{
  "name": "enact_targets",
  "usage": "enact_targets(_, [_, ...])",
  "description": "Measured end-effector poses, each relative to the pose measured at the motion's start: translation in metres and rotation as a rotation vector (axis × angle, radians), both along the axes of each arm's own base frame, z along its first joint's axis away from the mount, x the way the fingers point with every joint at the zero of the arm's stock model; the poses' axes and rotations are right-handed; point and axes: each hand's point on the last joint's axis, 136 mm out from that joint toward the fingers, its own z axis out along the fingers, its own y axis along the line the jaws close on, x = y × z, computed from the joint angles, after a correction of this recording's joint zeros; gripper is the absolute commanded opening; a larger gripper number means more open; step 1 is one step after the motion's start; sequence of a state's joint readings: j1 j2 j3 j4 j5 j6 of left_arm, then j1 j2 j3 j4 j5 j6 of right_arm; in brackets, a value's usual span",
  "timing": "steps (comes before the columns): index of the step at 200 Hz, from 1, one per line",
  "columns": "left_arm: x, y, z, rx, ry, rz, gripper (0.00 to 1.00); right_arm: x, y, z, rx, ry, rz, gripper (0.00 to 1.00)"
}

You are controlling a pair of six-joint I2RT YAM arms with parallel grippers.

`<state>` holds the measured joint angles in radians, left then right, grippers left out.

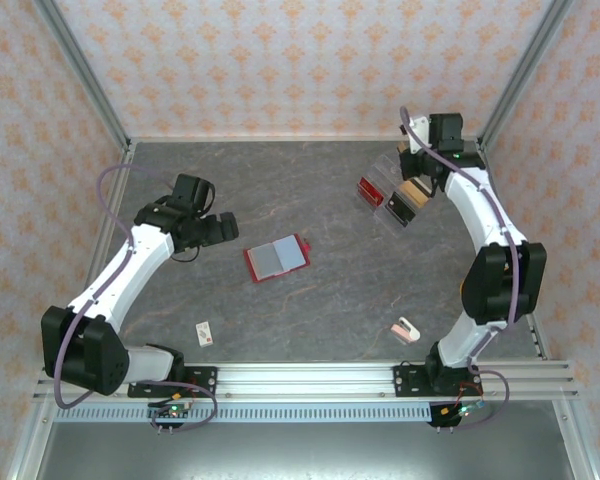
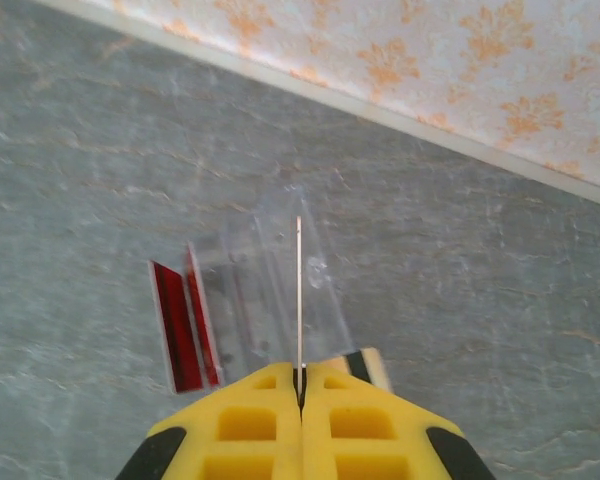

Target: Take the credit cards out of the card holder

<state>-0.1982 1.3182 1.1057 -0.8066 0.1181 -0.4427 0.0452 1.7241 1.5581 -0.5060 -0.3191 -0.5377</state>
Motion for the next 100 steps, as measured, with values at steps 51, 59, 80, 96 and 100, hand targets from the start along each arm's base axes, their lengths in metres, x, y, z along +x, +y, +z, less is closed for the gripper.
enact_targets(51, [0.000,0.001,-0.001,-0.004,0.004,0.002,1.00,0.007,-0.031,-0.040,-0.057,0.151,0.074,0.00])
enact_targets(59, [0.000,0.001,-0.002,-0.003,0.007,0.002,1.00,0.004,-0.033,-0.045,-0.063,0.174,0.086,0.00])
enact_targets(80, [0.000,-0.001,-0.006,-0.008,0.023,-0.001,1.00,-0.002,-0.034,-0.059,-0.076,0.224,0.111,0.00])
enact_targets(96, [0.000,-0.003,-0.009,-0.018,0.035,-0.007,1.00,-0.007,-0.034,-0.065,-0.084,0.252,0.128,0.00])
enact_targets(100, [0.000,-0.004,-0.010,-0.021,0.038,-0.009,1.00,-0.008,-0.034,-0.066,-0.086,0.255,0.132,0.00])
